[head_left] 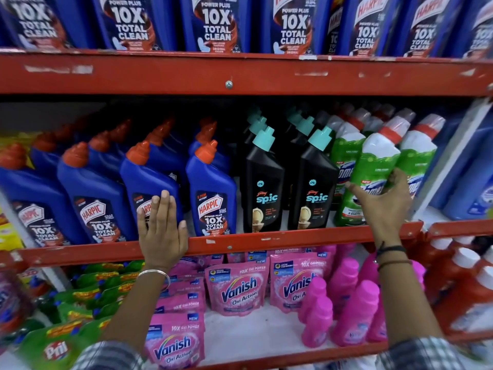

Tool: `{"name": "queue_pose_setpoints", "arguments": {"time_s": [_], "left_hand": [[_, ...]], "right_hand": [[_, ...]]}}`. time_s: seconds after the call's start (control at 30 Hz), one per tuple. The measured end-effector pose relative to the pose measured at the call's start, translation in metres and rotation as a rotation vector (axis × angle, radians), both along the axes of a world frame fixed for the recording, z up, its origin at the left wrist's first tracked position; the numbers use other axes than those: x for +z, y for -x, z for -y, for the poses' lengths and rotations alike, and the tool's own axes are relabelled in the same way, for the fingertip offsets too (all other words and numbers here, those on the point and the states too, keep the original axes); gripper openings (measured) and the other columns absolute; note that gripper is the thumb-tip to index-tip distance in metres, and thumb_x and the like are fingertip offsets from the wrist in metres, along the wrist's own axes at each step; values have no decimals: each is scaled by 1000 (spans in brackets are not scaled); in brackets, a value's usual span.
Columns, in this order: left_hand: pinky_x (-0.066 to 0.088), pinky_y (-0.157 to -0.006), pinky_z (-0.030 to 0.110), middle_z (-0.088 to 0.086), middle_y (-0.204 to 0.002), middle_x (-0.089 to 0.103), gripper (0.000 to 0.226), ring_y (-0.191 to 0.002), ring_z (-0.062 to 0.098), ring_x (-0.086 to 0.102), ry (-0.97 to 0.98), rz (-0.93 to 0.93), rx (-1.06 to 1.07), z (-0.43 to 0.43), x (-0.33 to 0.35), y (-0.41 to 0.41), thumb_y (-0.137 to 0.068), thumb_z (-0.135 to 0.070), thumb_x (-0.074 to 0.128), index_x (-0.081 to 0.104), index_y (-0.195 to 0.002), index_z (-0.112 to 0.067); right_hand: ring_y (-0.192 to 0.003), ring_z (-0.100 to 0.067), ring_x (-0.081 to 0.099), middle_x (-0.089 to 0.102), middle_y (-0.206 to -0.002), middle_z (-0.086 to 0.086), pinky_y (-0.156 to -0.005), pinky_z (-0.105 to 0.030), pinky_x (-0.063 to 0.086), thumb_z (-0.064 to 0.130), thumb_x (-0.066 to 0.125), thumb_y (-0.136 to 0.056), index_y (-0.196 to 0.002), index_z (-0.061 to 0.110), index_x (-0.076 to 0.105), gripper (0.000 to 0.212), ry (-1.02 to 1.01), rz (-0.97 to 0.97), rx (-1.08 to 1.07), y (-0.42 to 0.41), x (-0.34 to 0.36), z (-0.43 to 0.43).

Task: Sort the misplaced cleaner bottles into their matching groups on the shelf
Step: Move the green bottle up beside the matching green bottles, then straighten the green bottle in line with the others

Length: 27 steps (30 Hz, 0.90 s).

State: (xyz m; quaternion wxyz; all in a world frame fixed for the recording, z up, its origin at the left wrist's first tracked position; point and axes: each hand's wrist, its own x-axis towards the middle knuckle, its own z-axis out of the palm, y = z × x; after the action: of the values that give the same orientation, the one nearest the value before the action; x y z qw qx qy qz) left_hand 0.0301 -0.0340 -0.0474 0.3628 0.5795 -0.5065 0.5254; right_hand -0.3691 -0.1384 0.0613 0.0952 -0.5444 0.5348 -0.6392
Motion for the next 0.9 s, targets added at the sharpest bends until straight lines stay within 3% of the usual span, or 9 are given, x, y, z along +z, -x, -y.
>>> {"name": "queue_pose_setpoints", "arguments": {"time_s": [0.13, 0.27, 0.47, 0.6, 0.7, 0.77, 0.83, 0.9], "left_hand": [[8, -119, 45, 3, -161, 7, 61, -148, 19, 9, 1, 3, -3, 0, 1, 0, -97, -27, 34, 17, -151, -5], [8, -119, 46, 3, -161, 7, 61, -148, 19, 8, -4, 12, 5, 0, 1, 0, -97, -27, 34, 16, -151, -5], [6, -119, 45, 3, -161, 5, 63, -148, 19, 6, -15, 3, 19, -1, 1, 2, -96, -27, 35, 14, -151, -6], [6, -119, 46, 1, -161, 4, 60, -148, 19, 6, -75, -37, -4, -7, 0, 10, -99, -30, 33, 14, -151, -7], [5, -120, 45, 3, -158, 15, 53, -148, 18, 7, -42, -125, -65, -14, 12, 23, -101, -32, 31, 29, -145, -3], [8, -120, 44, 10, -147, 31, 46, -147, 20, 12, 25, -172, -163, -17, 38, 33, -100, -29, 37, 39, -136, -1], [25, -115, 46, 15, -135, 45, 38, -138, 26, 32, 56, -180, -288, -21, 75, 44, -97, -22, 44, 48, -128, 0], [40, -100, 42, 16, -122, 57, 33, -118, 30, 51, 20, -215, -370, -23, 112, 55, -96, -20, 48, 56, -120, 1]], "right_hand": [[-108, -26, 58, 62, -120, -7, -87, -46, 52, 45, 85, -60, -122, 19, 50, 75, -24, -29, 9, -1, 1, 3], [-117, -30, 52, 57, -128, -13, -91, -42, 45, 41, 83, -67, -129, 9, 48, 78, -54, -91, -30, -2, 1, 7], [-116, -34, 50, 54, -126, -15, -88, -48, 49, 56, 75, -68, -130, 9, 44, 84, -84, -171, -59, -3, -2, 4], [-116, -33, 46, 46, -125, -20, -89, -40, 42, 48, 71, -79, -127, 4, 44, 70, 52, -126, -95, -16, -1, -17], [-101, -19, 51, 53, -112, -16, -87, -23, 41, 36, 68, -86, -116, 4, 52, 47, 287, -59, 44, -40, 13, -39], [-93, -14, 55, 57, -105, -9, -84, -21, 46, 28, 68, -87, -112, 6, 56, 35, 355, -7, 208, -58, 29, -48], [-92, -12, 61, 62, -105, -6, -83, -23, 52, 27, 68, -87, -112, 9, 57, 33, 306, 17, 389, -77, 48, -54], [-98, -11, 62, 63, -110, -4, -83, -18, 52, 29, 68, -87, -120, 9, 53, 42, 171, -7, 552, -97, 64, -55]]}}
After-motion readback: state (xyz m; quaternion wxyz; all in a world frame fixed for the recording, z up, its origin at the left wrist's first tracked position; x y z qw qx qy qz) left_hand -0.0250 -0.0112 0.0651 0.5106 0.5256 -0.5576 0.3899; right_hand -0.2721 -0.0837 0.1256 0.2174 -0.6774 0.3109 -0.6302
